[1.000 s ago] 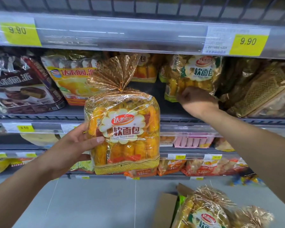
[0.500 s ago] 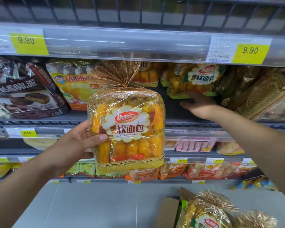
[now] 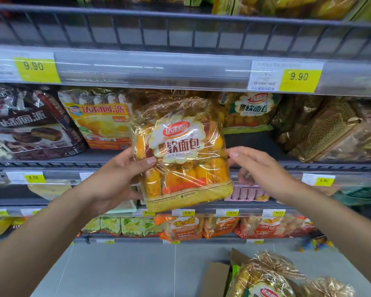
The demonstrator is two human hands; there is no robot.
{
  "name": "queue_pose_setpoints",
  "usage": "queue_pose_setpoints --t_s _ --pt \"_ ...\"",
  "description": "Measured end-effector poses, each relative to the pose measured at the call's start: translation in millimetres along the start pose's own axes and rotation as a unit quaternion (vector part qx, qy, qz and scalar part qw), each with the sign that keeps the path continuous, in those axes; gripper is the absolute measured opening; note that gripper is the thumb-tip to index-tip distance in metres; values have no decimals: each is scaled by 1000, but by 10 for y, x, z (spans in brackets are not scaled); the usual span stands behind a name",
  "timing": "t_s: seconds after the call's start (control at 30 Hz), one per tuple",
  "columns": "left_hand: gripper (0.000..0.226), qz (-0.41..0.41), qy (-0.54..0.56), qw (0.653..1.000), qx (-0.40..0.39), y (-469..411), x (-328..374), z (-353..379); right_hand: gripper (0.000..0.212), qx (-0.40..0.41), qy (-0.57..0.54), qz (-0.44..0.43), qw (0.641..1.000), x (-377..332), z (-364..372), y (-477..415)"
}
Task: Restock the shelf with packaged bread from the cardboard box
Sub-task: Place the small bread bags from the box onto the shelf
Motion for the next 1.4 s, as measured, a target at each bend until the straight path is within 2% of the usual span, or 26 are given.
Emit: queue_pose_setpoints --t_s 0.03,0.13,0.2,0.3,0.37,0.47,0.57,0.7,0.8,0.9,0.97,1.03,1.07,1.1,1.17,1.23,1.27,1.33,1.4 --pt "25 -3 9 1000 1 -27 25 19 23 -3 -1 3 1000 8 -8 1" --pt "32 -6 31 999 6 -137 107 67 43 6 18 -1 1000 9 -31 -43" --pt "37 0 27 999 20 -198 182 95 43 42 30 -14 999 -8 -78 -129" --pt "34 30 32 998 38 -296 290 141 51 90 27 -15 995 1 -142 -308" --pt "26 60 34 995 79 -398 346 108 57 109 14 -16 994 -6 -147 -411" --pt "21 98 -49 980 165 -518 448 20 58 137 21 -20 990 -31 -123 -533" --pt "25 130 -142 959 206 -593 549 0 55 173 16 -16 985 -13 -104 -667" --pt "17 143 -152 953 221 -799 599 -15 56 187 15 -14 982 12 -64 -840" --pt "14 141 -98 961 218 -892 605 6 56 192 -6 3 981 48 -13 -960" --pt "35 152 -111 959 212 -987 523 -22 55 184 -49 25 981 134 61 -1071" --pt "55 150 -124 965 177 -1007 428 -12 55 168 -67 31 983 208 111 -1113" --pt "63 143 -140 968 154 -1018 328 -12 58 160 -15 33 986 258 126 -1109" --pt "60 138 -134 969 157 -1020 271 -21 59 156 11 35 987 266 125 -1095" --pt "53 130 -128 969 165 -1008 226 -37 59 156 27 38 987 259 114 -1081" --pt "37 120 -184 954 206 -991 179 -90 54 171 81 50 981 234 59 -1059" --pt "22 112 -258 936 214 -993 156 -119 37 183 173 63 966 166 18 -1033" --pt "18 111 -281 933 193 -993 164 -96 26 174 211 64 960 127 25 -1026" --pt "27 109 -328 929 134 -1038 171 -21 12 117 276 56 952 71 104 -1026" --pt "41 102 -393 910 82 -1066 207 74 16 62 305 50 949 40 192 -1047"
Point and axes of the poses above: each hand's wrist, its own y-axis away from the middle knuckle, its own z-axis out of the palm, x = y × z, the point moved 5 cm from there along -y, towards the middle knuckle, and after that the axes turned 4 degrees about -y, right-handed, at the moved point
